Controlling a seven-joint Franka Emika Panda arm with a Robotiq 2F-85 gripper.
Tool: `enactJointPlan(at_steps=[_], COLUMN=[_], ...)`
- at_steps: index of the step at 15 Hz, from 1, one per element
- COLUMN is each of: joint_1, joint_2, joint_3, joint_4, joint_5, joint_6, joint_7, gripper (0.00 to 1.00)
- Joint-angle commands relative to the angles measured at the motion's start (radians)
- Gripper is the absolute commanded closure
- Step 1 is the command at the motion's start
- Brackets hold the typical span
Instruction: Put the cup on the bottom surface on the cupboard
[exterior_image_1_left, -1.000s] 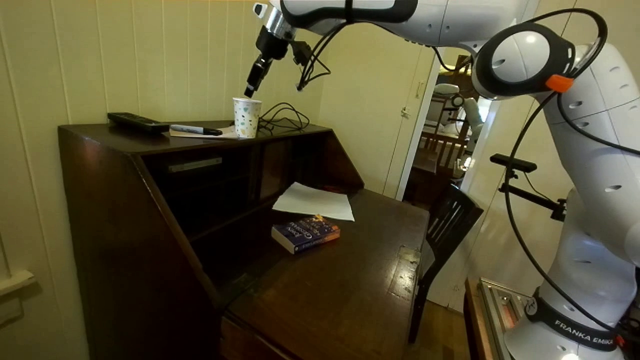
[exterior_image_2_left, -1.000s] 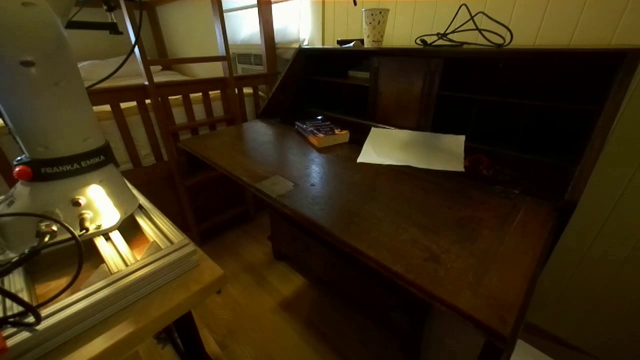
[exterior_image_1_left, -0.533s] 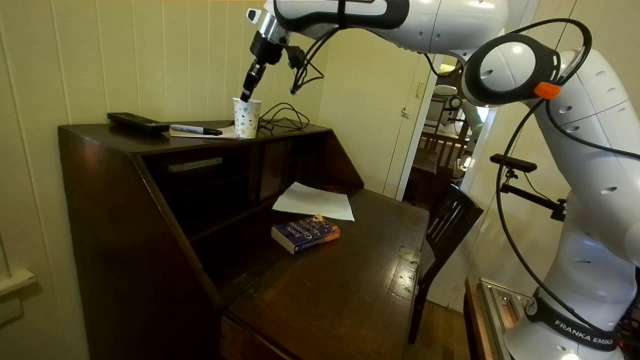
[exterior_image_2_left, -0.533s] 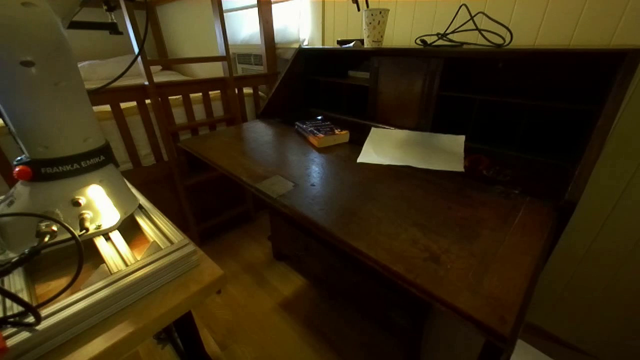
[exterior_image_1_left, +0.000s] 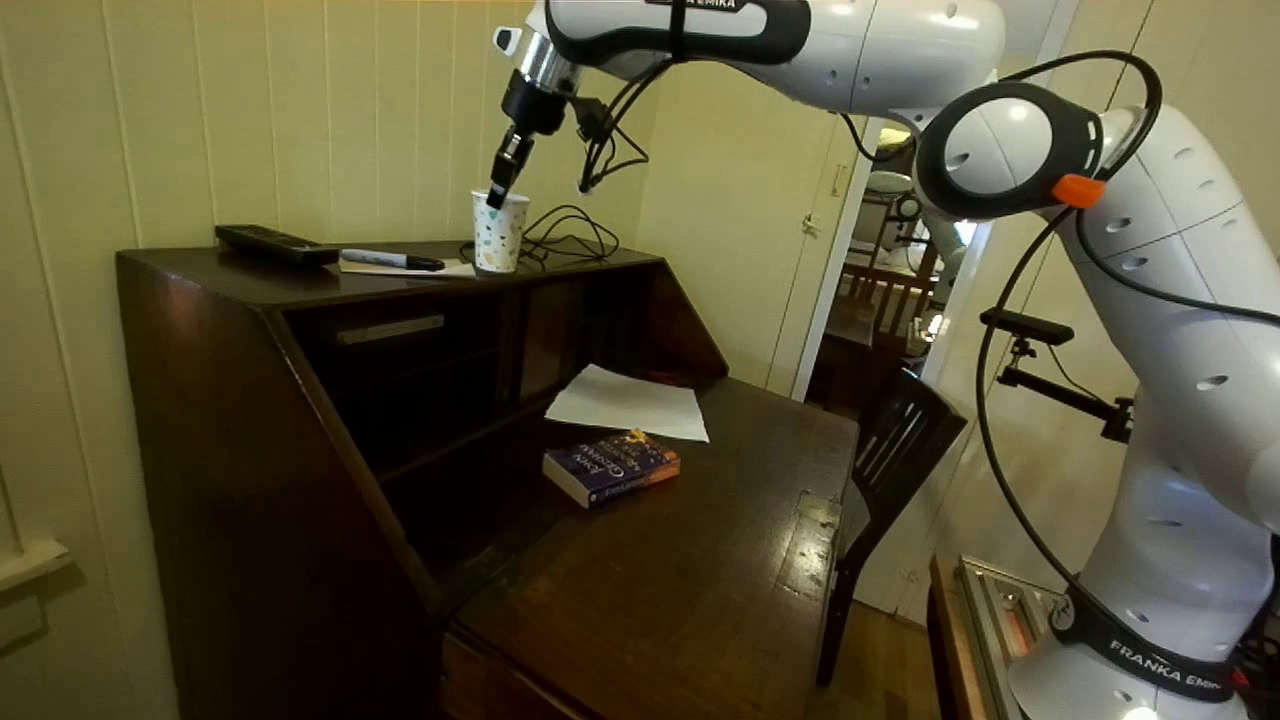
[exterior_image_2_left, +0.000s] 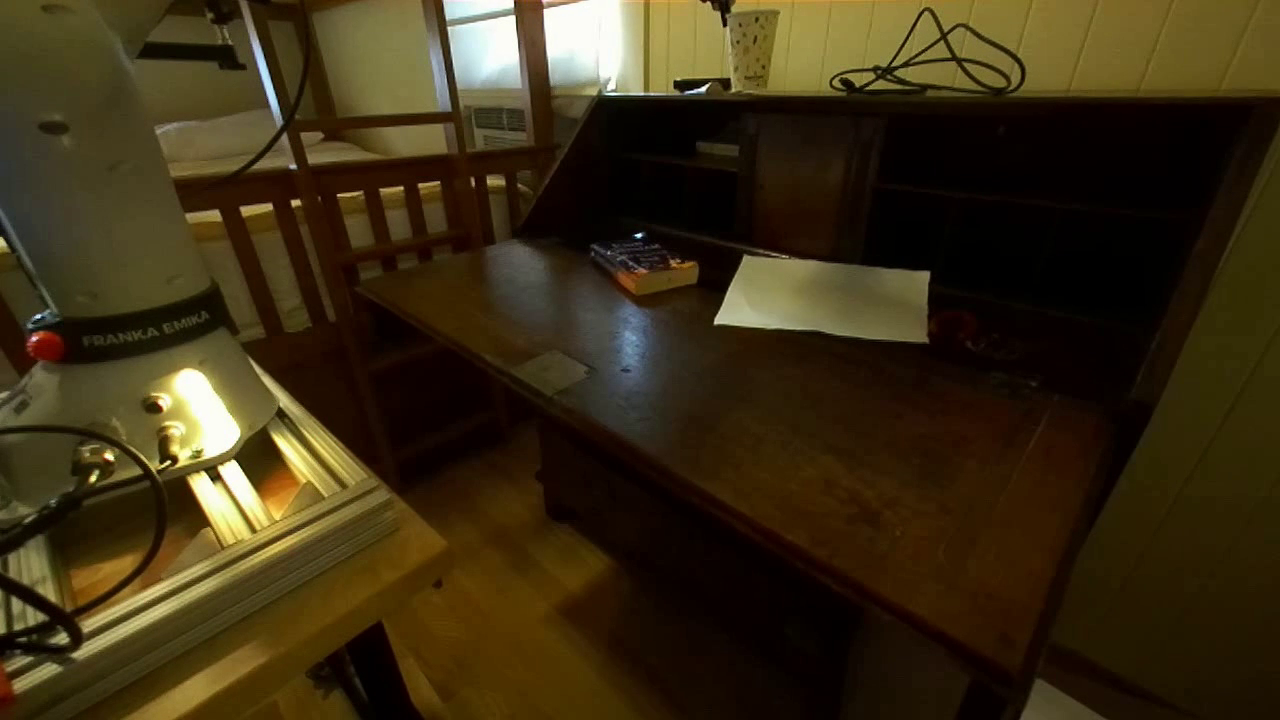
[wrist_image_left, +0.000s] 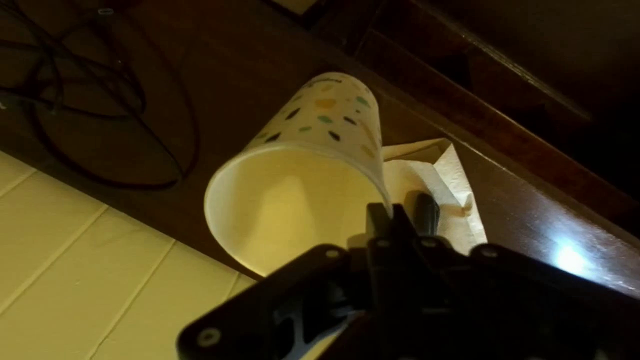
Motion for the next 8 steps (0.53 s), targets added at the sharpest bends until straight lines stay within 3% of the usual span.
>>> enactJointPlan(at_steps=[1, 6, 8], joint_1=[0.001, 0.013, 0.023], joint_2=[-0.033, -0.165, -0.213], joint_3=[-0.04, -0.132, -0.164], joint_4=[0.039, -0.08, -0.163], joint_5=[-0.022, -0.07, -0.086], joint_6=[-0.087, -0.227, -0.217], joint_7=[0.08, 0.237, 0.33], gripper=[0.99, 0.99, 0.99])
